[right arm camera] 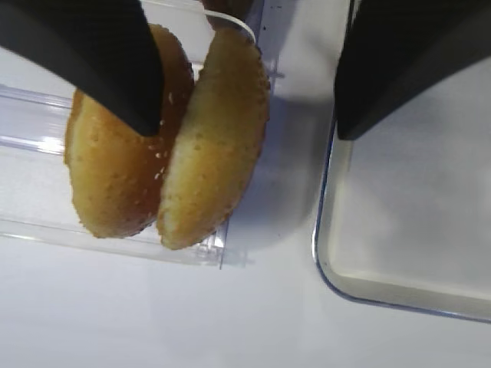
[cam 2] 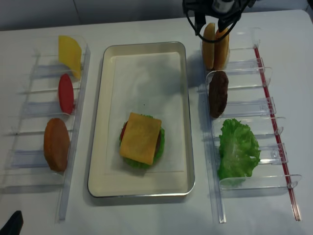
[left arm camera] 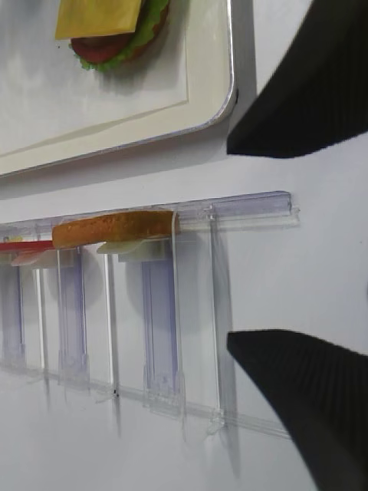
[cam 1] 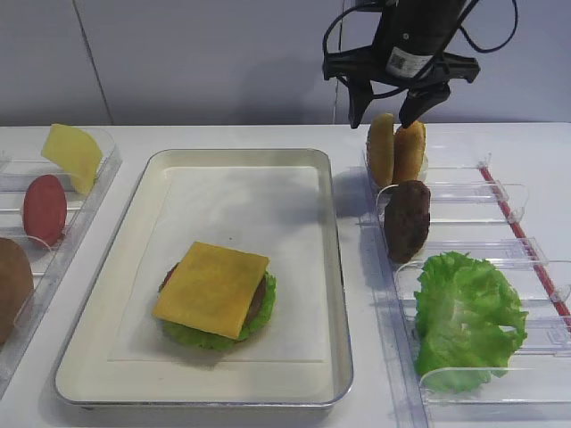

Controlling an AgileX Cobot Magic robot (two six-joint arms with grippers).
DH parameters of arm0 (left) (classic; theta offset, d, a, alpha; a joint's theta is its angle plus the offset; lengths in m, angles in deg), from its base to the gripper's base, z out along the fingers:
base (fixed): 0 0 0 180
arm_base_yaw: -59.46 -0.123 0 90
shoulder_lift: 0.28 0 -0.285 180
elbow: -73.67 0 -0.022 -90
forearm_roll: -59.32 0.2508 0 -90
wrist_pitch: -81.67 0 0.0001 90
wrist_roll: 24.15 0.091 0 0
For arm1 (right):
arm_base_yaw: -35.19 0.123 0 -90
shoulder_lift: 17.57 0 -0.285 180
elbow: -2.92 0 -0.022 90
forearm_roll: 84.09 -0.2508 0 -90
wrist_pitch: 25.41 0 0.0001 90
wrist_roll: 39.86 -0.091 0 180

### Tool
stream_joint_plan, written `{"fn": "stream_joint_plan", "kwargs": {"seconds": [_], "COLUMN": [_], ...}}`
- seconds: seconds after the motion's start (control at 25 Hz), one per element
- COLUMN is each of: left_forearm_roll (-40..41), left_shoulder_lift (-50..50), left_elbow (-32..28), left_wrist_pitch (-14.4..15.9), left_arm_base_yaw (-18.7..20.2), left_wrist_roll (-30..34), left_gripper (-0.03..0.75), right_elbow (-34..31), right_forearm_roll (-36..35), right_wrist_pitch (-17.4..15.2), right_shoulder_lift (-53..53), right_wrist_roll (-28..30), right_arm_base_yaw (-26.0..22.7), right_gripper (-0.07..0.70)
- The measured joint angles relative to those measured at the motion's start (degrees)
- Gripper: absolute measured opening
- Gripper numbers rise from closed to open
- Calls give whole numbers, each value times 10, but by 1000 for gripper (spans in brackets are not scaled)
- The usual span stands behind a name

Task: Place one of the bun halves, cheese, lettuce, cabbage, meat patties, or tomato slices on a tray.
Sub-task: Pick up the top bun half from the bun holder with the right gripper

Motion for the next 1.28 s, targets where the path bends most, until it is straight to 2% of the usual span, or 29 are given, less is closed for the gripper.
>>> {"fn": "stream_joint_plan", "kwargs": {"seconds": [0.24, 0.56, 0.84, 1.12, 1.28], "left_forearm_roll": [0, 0, 0, 0, 0], "left_shoulder_lift": [0, 0, 0, 0, 0], "left_elbow": [0, 0, 0, 0, 0], "left_wrist_pitch": [0, 0, 0, 0, 0], "left_arm_base_yaw": [0, 0, 0, 0, 0], "left_wrist_roll": [0, 0, 0, 0, 0], "left_gripper": [456, 456, 456, 456, 456], "right_elbow": [0, 0, 1, 1, 1], "right_forearm_roll": [0, 12, 13, 24, 24], "right_wrist_pitch": [0, 3, 3, 3, 3], "right_shoulder_lift": [15, 18, 25, 27, 27], "right_wrist_roll": [-1, -2, -2, -3, -4], "right_arm_base_yaw": [0, 0, 0, 1, 1], "right_gripper": [471, 398, 387, 265, 256]}}
